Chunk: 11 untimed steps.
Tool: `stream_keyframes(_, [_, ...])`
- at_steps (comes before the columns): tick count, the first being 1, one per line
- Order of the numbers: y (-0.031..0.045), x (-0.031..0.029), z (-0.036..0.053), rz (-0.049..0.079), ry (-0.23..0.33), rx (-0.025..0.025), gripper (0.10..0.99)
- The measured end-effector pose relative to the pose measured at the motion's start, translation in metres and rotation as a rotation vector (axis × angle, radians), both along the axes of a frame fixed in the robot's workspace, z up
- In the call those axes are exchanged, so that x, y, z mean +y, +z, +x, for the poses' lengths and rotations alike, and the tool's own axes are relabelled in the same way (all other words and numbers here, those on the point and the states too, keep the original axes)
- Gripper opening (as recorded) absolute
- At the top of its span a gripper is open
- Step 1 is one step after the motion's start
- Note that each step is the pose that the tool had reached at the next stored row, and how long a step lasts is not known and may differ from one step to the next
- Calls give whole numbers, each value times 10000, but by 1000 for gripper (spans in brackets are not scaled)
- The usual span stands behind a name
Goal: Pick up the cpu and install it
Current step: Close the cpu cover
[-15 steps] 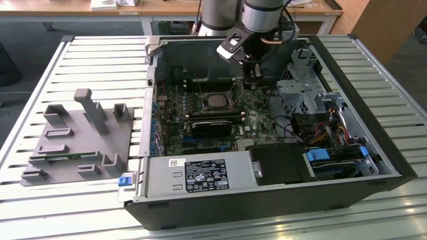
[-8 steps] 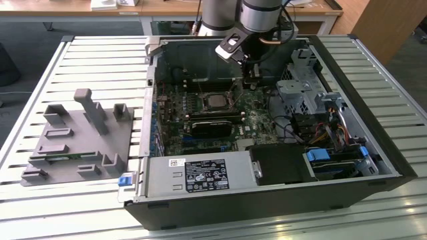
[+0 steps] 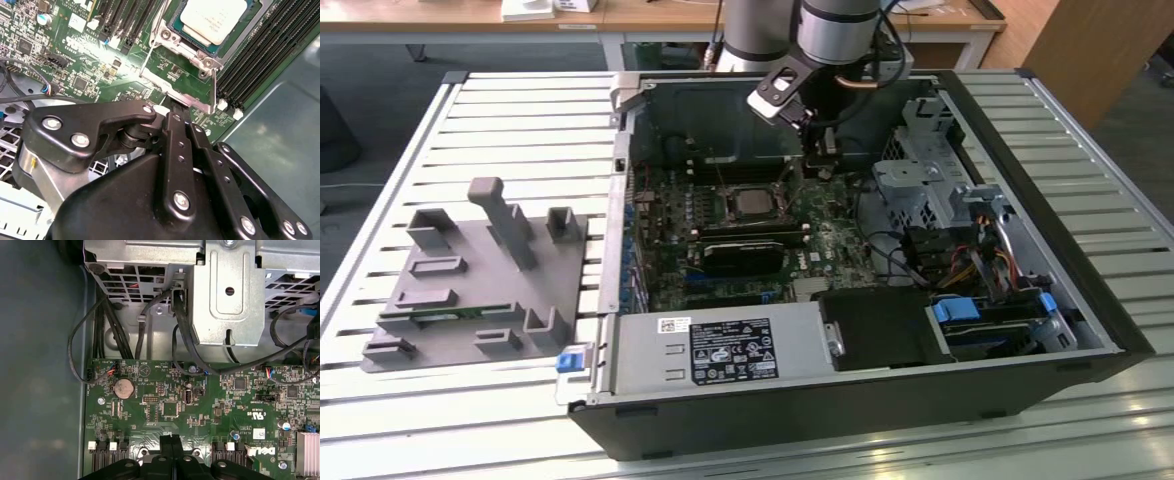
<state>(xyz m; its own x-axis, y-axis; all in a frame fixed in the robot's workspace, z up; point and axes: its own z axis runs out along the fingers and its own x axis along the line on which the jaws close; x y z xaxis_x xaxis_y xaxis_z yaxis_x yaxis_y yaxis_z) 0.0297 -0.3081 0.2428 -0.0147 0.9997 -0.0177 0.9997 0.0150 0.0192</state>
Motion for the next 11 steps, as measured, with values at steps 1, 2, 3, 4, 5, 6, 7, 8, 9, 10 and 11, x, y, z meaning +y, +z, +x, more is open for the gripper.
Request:
stream_keyframes(1, [0, 0, -3, 0, 0, 0, 106])
stream_keyframes(2, [0, 0, -6, 0, 0, 0, 106])
stream_keyframes(3, [0, 0, -10, 0, 0, -1, 106])
stream_keyframes(4, [0, 0, -12, 0, 0, 0, 106])
stream_keyframes(5, [0, 0, -16, 0, -1, 0, 106])
stream_keyframes(6, [0, 0, -20, 0, 0, 0, 106])
stream_keyframes(7, [0, 0, -23, 0, -1, 0, 106])
stream_keyframes(8, [0, 0, -27, 0, 0, 0, 106])
stream_keyframes(9, [0, 0, -31, 0, 0, 0, 106])
stream_keyframes(10, [0, 0, -35, -1, 0, 0, 106])
stream_keyframes(11, [0, 0, -38, -1, 0, 0, 106])
